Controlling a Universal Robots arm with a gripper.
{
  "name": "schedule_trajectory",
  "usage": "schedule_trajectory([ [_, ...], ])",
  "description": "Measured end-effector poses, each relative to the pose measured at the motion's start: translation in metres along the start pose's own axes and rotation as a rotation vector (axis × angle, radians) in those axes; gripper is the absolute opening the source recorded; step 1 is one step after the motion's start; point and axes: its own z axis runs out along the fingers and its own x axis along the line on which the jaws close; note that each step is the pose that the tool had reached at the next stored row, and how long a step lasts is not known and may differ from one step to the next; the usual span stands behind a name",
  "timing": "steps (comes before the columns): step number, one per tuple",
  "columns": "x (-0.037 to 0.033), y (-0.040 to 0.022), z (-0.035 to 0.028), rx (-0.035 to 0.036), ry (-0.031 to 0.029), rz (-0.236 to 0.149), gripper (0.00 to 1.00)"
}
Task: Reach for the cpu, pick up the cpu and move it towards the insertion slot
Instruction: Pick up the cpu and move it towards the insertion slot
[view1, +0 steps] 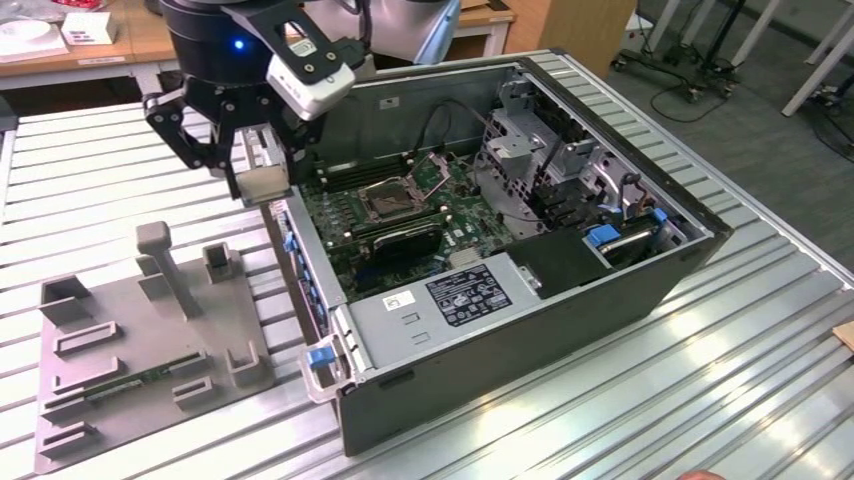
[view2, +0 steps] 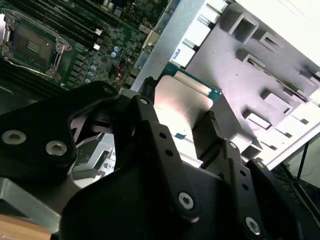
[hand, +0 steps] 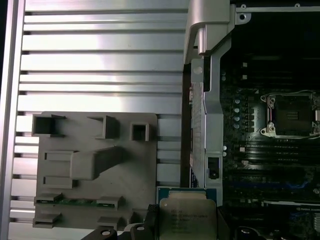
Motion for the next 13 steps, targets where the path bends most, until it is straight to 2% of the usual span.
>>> schedule_trajectory([
  [13,-0.0158,-0.0003,0.0002,0.0,0.0,0.0,0.54],
])
